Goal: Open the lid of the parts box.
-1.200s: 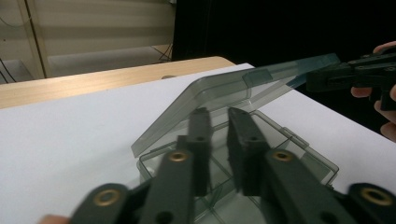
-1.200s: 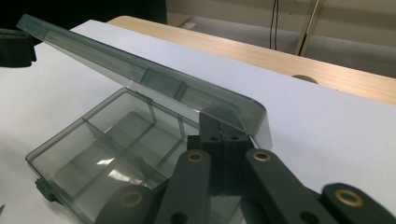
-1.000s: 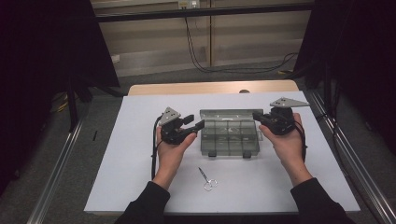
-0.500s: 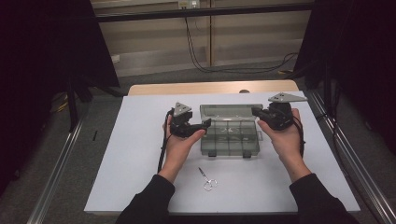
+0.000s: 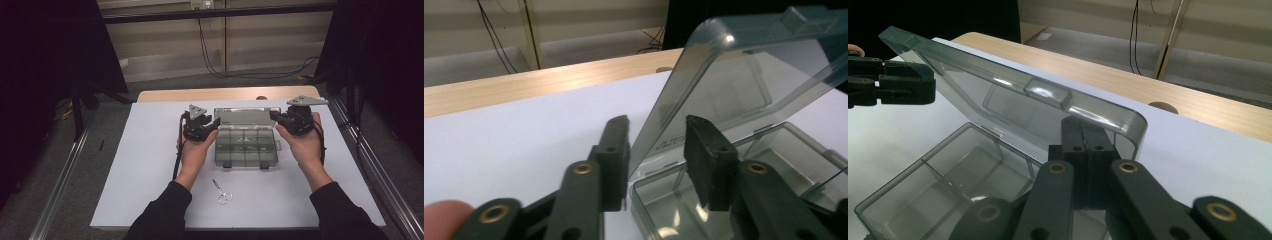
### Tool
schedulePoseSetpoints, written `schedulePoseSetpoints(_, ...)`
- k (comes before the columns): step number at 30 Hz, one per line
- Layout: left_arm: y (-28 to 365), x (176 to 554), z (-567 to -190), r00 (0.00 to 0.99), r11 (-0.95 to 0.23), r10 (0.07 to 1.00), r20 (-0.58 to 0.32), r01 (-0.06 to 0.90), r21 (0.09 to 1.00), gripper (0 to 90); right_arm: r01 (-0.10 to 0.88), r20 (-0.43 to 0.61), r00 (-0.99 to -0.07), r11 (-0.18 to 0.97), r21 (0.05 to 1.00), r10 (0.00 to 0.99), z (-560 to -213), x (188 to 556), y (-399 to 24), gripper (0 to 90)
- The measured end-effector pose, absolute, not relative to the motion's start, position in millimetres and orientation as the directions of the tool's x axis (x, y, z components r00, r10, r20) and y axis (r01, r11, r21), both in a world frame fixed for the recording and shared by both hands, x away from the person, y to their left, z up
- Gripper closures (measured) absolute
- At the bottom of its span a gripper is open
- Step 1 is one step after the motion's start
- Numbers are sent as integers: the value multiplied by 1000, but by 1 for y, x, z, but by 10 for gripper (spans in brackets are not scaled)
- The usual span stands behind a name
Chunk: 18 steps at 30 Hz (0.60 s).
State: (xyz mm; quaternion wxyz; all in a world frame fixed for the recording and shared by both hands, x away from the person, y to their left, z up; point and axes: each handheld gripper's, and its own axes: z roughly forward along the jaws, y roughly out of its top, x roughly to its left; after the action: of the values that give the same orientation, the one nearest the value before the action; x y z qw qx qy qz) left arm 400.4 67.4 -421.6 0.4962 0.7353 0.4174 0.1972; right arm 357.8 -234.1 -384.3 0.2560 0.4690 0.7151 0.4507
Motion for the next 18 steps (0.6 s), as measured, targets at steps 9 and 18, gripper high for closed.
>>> schedulePoseSetpoints(9,67,404,-420,572,-159,810,-131,428,889,789,412,47,-462,168,895,886,-386,354,-234,881)
schedulePoseSetpoints(18,68,407,-417,564,-146,813,-143,435,888,804,299,70,-533,110,948,843,-389,334,-248,516)
